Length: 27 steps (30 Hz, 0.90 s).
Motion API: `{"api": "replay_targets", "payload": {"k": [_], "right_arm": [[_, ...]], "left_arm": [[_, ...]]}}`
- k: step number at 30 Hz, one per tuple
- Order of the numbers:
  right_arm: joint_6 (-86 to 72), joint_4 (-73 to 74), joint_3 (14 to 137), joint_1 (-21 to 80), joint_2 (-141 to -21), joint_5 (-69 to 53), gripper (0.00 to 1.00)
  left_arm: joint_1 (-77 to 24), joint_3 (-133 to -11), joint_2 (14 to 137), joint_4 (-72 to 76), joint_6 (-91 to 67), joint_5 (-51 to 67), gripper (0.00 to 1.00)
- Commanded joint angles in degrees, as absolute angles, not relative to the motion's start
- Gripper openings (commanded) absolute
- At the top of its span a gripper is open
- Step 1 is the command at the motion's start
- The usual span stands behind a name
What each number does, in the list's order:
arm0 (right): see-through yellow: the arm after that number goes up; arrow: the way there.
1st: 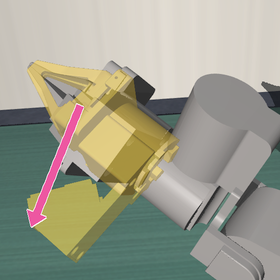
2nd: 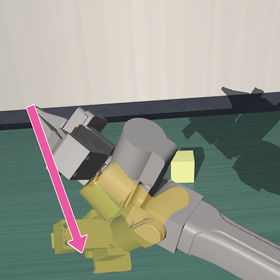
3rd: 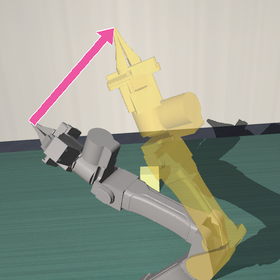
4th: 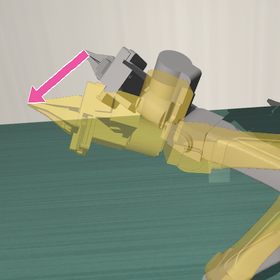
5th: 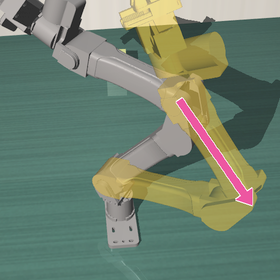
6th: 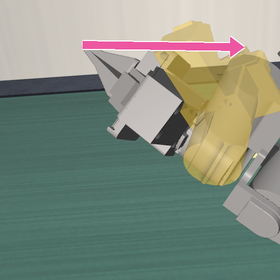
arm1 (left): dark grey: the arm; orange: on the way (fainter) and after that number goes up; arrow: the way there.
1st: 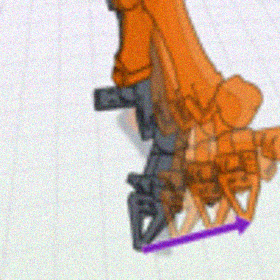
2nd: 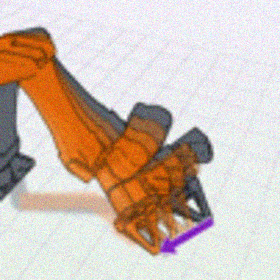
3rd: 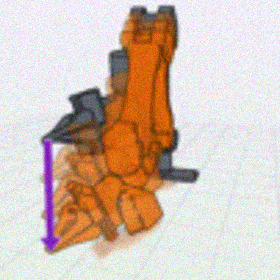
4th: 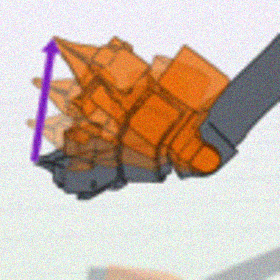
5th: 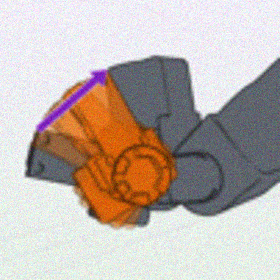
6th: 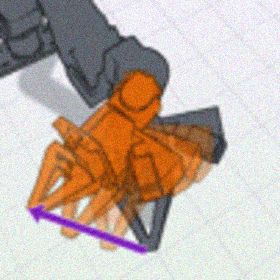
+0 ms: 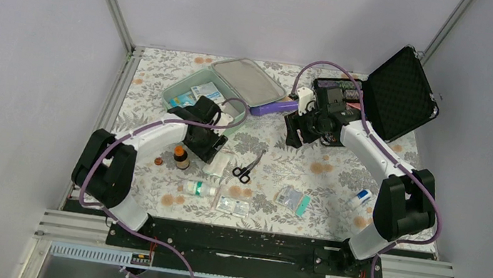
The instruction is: Organize the medicine kit
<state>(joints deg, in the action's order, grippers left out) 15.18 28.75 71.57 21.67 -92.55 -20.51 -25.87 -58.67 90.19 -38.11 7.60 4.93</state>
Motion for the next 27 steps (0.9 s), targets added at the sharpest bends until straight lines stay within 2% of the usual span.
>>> {"api": "replay_targets", "payload": {"k": [1, 12, 18, 22, 27], "right_arm": [[14.51, 27.58, 74.68, 21.36, -92.82, -21.30, 0.71], [14.13, 27.51, 74.25, 21.41, -92.64, -21.23, 0.71], [14.24, 27.51, 73.15, 21.36, -92.31, -21.24, 0.71], [14.15, 27.53, 73.49, 21.36, -92.74, -21.30, 0.71], [13.89, 27.61, 74.32, 21.36, -93.38, -21.48, 0.71]], "left_arm": [[-24.35, -57.75, 90.47, -38.45, 2.57, 5.34, 0.57], [-23.20, -56.67, 95.18, -38.25, 6.27, 13.82, 0.51], [-22.95, -56.91, 98.19, -37.93, 7.28, 15.65, 0.39], [-22.47, -57.29, 98.86, -38.81, 9.73, 19.05, 0.40], [-21.17, -55.96, 96.38, -39.04, 11.72, 21.69, 0.49]]}}
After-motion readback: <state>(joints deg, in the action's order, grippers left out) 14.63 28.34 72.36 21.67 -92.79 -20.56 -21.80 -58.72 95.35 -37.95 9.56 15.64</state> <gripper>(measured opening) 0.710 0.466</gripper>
